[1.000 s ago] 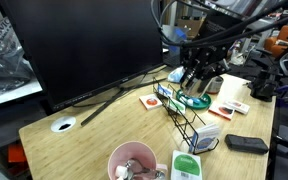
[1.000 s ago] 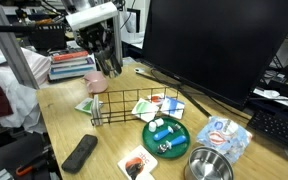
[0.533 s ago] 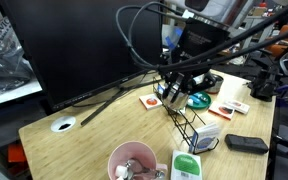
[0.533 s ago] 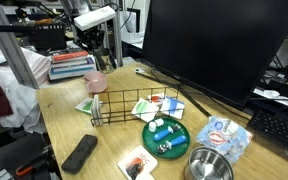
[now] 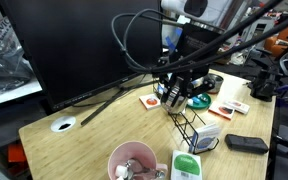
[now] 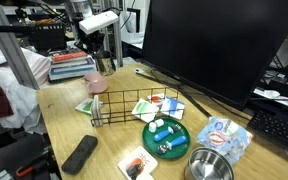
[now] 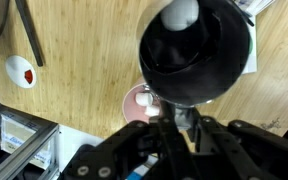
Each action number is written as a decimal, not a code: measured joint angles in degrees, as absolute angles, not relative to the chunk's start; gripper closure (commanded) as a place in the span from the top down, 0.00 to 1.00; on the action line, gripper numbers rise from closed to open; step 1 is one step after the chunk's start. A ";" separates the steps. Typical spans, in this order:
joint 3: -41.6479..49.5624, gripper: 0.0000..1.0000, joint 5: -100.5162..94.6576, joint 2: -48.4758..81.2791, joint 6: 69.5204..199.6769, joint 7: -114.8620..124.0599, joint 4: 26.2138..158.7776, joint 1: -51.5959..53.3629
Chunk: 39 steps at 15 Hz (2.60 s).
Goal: Move the silver jug to the left side of the desk
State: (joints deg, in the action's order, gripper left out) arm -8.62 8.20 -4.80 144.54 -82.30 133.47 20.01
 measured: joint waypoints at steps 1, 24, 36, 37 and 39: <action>-8.62 0.04 8.20 -4.80 144.49 -82.30 133.47 20.01; -14.04 0.04 0.41 21.15 143.17 -92.68 118.10 14.70; -14.26 0.91 -1.35 23.22 141.80 -87.77 115.31 12.85; -14.33 0.98 -1.35 22.56 141.81 -87.12 115.32 12.81; -14.58 0.86 -1.19 20.25 141.67 -85.68 115.54 12.68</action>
State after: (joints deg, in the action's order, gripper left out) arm -14.58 -1.19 20.25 141.67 -85.68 115.54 12.68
